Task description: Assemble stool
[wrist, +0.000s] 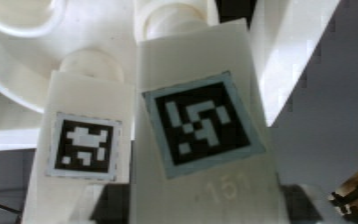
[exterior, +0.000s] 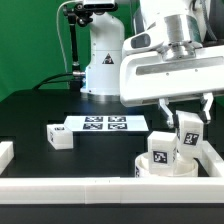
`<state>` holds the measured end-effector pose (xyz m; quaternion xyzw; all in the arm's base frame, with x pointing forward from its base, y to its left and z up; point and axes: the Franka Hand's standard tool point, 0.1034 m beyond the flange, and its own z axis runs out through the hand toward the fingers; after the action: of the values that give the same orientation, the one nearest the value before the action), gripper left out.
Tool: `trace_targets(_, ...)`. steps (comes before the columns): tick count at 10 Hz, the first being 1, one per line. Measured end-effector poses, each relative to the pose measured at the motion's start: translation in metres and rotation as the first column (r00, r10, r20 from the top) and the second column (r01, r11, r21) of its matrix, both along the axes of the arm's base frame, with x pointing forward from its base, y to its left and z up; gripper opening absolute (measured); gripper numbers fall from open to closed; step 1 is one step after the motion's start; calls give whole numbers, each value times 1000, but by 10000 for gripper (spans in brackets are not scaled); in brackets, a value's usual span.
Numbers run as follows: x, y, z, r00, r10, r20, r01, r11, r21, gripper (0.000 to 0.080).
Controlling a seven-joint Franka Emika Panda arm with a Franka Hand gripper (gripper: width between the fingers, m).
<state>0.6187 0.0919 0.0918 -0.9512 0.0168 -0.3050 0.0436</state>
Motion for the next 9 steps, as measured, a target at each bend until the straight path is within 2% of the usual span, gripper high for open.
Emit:
trace_targets(3, 0, 0, -2, 1000, 2, -15, -2, 1000, 1, 327)
trace_targets(4, 0, 0, -2, 1000, 3, -15, -3, 1000, 1, 508)
trace_targets(5, -1, 0, -2, 1000, 3, -15, -3, 1000, 1, 604)
trace_targets(6, -1, -2, -1, 999, 6, -32, -6, 1000, 0, 604)
trace_targets(7, 0, -5, 5, 999, 7, -42, -7, 1000, 0, 642)
trace_targets(9, 2, -5, 17, 997, 13, -74, -13, 1000, 7, 648)
